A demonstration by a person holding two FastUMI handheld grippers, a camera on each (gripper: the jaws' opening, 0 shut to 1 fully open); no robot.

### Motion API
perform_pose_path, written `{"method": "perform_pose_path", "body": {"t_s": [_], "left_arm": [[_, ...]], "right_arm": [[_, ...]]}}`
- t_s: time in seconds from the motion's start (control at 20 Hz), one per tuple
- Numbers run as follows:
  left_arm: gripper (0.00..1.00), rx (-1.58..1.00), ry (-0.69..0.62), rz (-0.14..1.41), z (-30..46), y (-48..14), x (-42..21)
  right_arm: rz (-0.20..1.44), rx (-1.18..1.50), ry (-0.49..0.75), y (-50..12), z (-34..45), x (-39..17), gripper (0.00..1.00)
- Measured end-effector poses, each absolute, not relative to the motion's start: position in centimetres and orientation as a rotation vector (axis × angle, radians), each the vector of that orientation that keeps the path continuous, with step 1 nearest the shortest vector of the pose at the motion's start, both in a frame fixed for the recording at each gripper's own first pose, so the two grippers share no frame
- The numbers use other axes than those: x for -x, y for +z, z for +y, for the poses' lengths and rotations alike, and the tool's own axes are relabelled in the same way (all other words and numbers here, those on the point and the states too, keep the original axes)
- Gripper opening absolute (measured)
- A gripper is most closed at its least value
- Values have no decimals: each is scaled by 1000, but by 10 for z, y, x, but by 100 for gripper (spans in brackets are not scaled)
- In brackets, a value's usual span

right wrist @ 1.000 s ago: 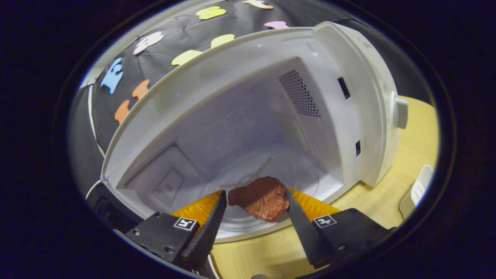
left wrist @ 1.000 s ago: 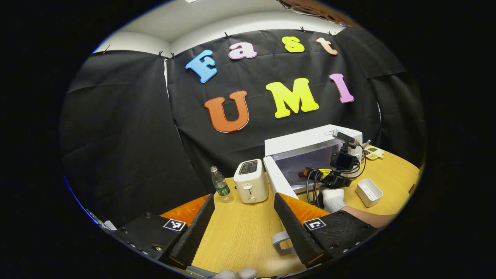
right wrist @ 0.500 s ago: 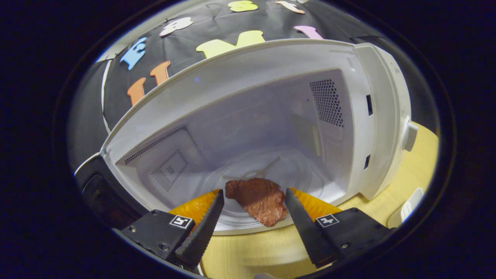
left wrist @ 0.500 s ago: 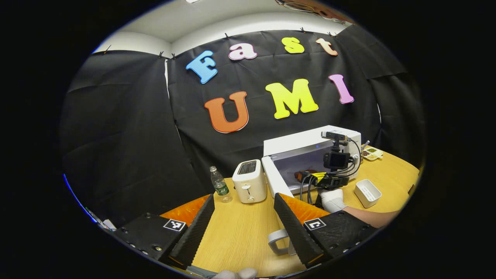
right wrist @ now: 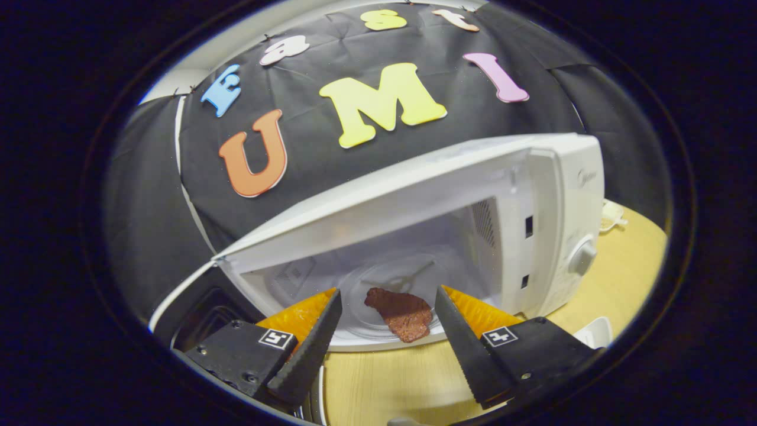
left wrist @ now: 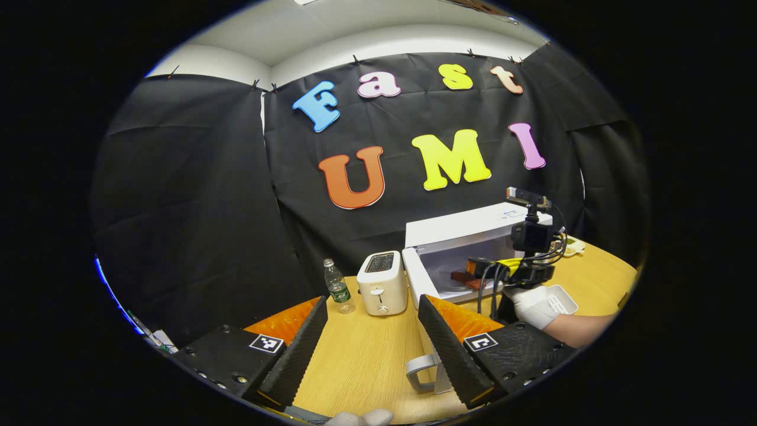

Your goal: Open the microwave oven with the left hand, put the food in, and close the microwave oven.

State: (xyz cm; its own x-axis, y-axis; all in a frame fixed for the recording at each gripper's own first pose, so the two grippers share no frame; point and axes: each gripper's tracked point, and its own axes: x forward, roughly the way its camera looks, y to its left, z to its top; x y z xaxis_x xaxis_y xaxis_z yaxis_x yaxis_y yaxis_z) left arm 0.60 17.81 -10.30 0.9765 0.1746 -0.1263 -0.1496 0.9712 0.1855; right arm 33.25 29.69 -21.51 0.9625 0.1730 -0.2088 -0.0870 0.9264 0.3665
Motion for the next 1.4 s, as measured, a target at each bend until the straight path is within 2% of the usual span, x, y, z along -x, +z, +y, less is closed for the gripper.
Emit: {"method": "perform_pose_path", "body": {"t_s": [0.1, 0.15, 0.2, 0.3, 0.35, 0.4, 0.45, 0.5, 0.55, 0.6, 0.65, 0.7, 0.8, 0.85, 0.9, 1.0, 1.05, 1.1, 1.15, 1.25, 1.3, 1.35, 1.4], "left_arm": [[95, -163, 159, 119, 178, -94, -4], [95, -159, 159, 119, 180, -91, -4], [95, -153, 156, 117, 181, -90, -2], [95, -149, 154, 108, 184, -85, 1], [95, -151, 157, 103, 187, -84, 2], [95, -155, 164, 100, 191, -82, 4], [95, -163, 173, 97, 196, -83, 4], [95, -166, 182, 101, 201, -85, 4], [95, -162, 187, 100, 203, -85, 4], [95, -154, 188, 97, 204, -84, 5], [95, -144, 186, 102, 205, -86, 5], [95, -143, 184, 108, 204, -89, 4], [95, -155, 180, 106, 204, -91, 4], [95, -160, 175, 100, 202, -90, 4], [95, -163, 170, 92, 199, -90, 3], [94, -146, 146, 88, 191, -92, 0], [87, -115, 96, 84, 179, -94, 0], [83, -89, 70, 81, 169, -97, -4], [55, -79, 66, 74, 168, -95, -4], [0, -90, 111, 67, 180, -100, -3], [0, -84, 100, 56, 177, -101, -3], [0, -84, 96, 55, 177, -105, -2], [0, -88, 90, 61, 180, -111, -4]], "right_arm": [[252, -330, 143, -193, 280, -303, 100], [260, -327, 135, -183, 268, -286, 89], [250, -336, 139, -166, 259, -272, 100], [235, -311, 148, -139, 239, -247, 100], [241, -271, 144, -131, 227, -234, 89], [252, -251, 144, -126, 218, -219, 100], [253, -243, 162, -117, 213, -203, 100], [253, -226, 165, -108, 206, -187, 90], [252, -207, 161, -101, 197, -172, 100], [245, -181, 164, -95, 189, -158, 100], [246, -147, 155, -93, 177, -142, 90], [249, -118, 145, -92, 165, -126, 100], [273, -110, 136, -97, 147, -97, 100], [286, -114, 120, -100, 134, -85, 90], [292, -123, 102, -99, 123, -75, 100], [309, -134, 94, -102, 111, -61, 100], [328, -130, 99, -104, 106, -55, 100], [331, -137, 82, -103, 95, -49, 91], [321, -153, 78, -99, 90, -48, 100], [319, -163, 74, -94, 84, -42, 100], [314, -167, 71, -91, 82, -42, 90], [311, -165, 70, -88, 79, -42, 100], [308, -161, 69, -87, 78, -41, 90]]}}
